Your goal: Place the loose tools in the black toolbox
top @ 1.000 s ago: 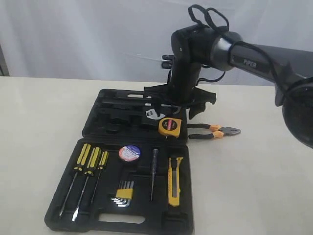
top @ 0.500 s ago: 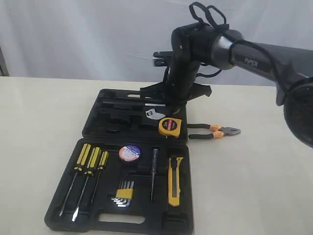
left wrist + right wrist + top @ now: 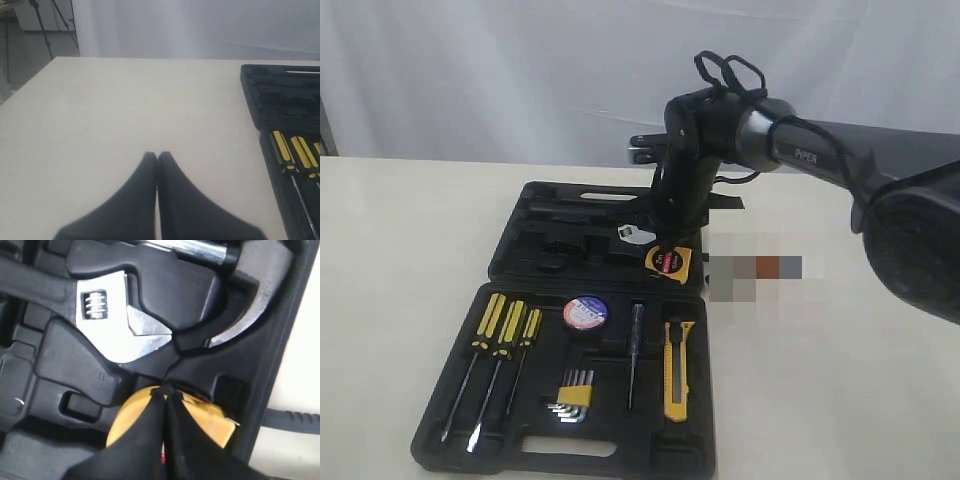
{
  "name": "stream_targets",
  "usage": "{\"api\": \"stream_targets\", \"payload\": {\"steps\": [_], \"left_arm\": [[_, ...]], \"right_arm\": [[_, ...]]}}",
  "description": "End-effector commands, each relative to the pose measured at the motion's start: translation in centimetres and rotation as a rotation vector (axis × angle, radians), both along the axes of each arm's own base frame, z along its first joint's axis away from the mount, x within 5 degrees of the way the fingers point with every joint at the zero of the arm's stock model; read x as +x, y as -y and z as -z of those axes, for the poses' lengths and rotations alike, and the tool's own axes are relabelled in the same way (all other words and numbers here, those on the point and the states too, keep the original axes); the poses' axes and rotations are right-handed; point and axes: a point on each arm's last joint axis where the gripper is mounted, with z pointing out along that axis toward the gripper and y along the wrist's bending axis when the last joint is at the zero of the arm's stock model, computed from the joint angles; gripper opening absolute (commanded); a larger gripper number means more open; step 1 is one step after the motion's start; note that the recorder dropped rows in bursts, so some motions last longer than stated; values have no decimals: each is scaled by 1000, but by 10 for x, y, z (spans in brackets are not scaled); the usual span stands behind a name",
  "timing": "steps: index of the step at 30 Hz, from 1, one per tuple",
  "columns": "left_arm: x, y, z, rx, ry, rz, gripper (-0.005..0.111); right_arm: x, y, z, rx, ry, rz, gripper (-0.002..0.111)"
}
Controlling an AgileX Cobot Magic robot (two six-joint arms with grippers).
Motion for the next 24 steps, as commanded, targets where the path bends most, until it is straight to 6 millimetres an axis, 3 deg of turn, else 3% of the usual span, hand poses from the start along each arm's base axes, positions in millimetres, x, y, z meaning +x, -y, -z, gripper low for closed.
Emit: {"api": "stream_targets", "payload": {"steps": [1,8,11,16,24], "left_arm": [[0,1,0,-11,9,5,0],[0,1,0,-11,9,5,0],[0,1,0,-11,9,5,0],[0,1,0,-11,9,5,0],[0,1,0,-11,9,5,0]], "right_arm": [[-1,5,9,-11,-19,-1,-1],[2,5,-29,-7,108,-9,-1],[3,5,-30,-17,124,-34,-1],[5,5,-15,-19,99,-36,-1],[1,4,33,-18,-50,-36,-1]]}}
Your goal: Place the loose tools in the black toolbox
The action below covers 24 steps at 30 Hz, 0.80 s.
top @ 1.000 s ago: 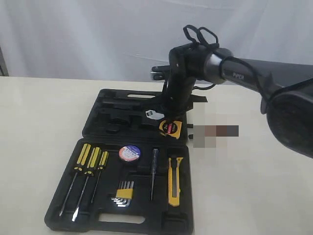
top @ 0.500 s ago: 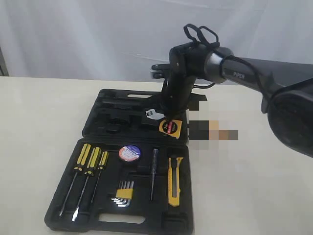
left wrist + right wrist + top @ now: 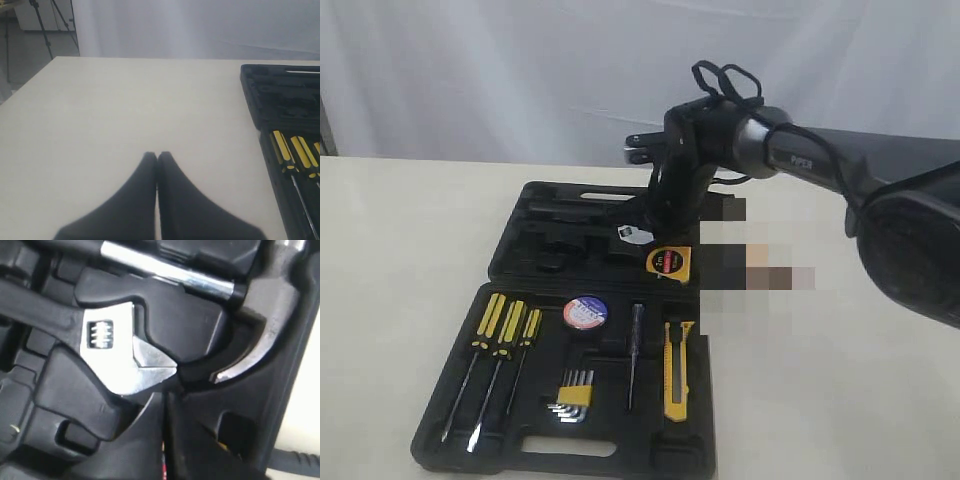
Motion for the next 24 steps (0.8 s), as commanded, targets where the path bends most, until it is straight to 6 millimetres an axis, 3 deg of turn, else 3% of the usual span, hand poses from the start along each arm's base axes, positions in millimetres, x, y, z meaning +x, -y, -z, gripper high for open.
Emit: {"api": "stream_targets", "payload": {"steps": [1,13,24], "left_arm": [[0,1,0,-11,9,5,0],[0,1,0,-11,9,5,0],[0,1,0,-11,9,5,0]], "right_arm": [[-7,5,28,-11,-121,5,-1],[-6,2,31,-3,-125,-67,-1],[-11,0,-27,6,-41,-106,-1]]}}
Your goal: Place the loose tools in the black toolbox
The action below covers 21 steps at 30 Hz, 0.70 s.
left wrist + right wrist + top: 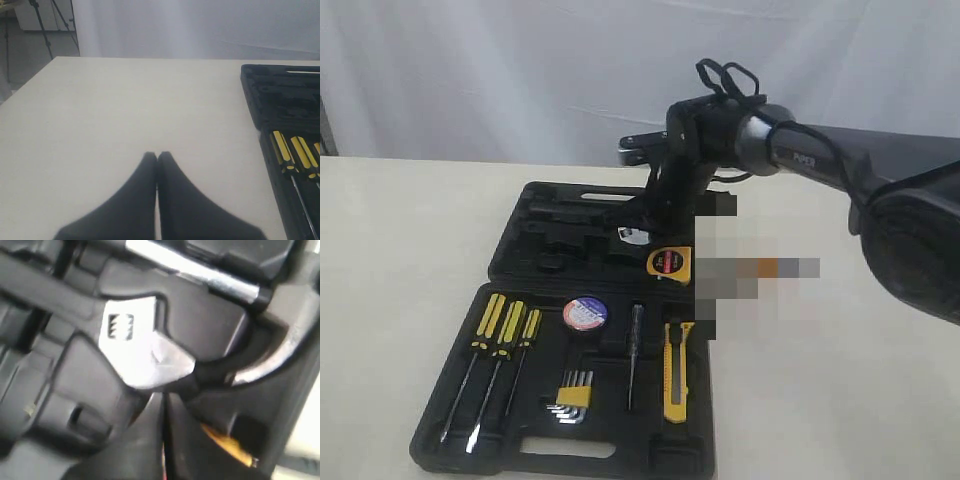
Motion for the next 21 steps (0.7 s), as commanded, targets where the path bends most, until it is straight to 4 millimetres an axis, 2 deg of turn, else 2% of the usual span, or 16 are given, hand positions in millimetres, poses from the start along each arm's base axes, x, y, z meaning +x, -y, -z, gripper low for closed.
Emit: {"api": "stream_targets", "payload": {"steps": [1,12,15,21], "left_arm": [[0,1,0,-11,9,5,0],[0,1,0,-11,9,5,0],[0,1,0,-11,9,5,0],[0,1,0,-11,9,5,0]], "right_arm": [[-9,2,-19,-8,-38,-14,-1],[-15,2,-19,-5,-97,-11,-1],[-14,3,-8,-13,-125,-13,-1],[-9,2,30,-8,-154,-9,-1]]}}
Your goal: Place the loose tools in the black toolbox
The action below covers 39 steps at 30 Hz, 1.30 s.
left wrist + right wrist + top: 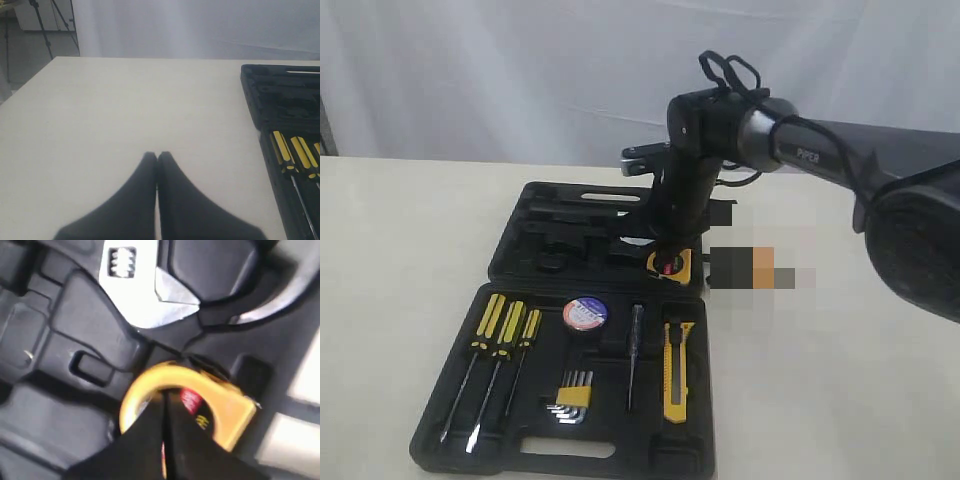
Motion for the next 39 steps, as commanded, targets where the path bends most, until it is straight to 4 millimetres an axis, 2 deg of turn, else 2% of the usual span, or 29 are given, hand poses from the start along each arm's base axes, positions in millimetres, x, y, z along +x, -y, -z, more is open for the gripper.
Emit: {"api": "stream_targets", "payload": {"steps": [1,6,11,27,32,36,39], "left_arm": [[0,1,0,-11,9,5,0],[0,1,0,-11,9,5,0],[0,1,0,-11,9,5,0],[0,1,0,-11,9,5,0],[0,1,0,-11,9,5,0],[0,1,0,-11,9,5,0],[0,1,0,-11,9,5,0]], "right_arm": [[1,2,29,-5,-46,-1,-1],[0,2,35,-7,-63,-6,-1],[1,2,27,-6,-45,-6,-1],[-7,3,-55,-4,98,-29,-1],[-13,15,-73,16,91,-7,-1],[-23,39,-86,49,40,-18,-1],[-37,59,-106,95,15,-63,-1]]}}
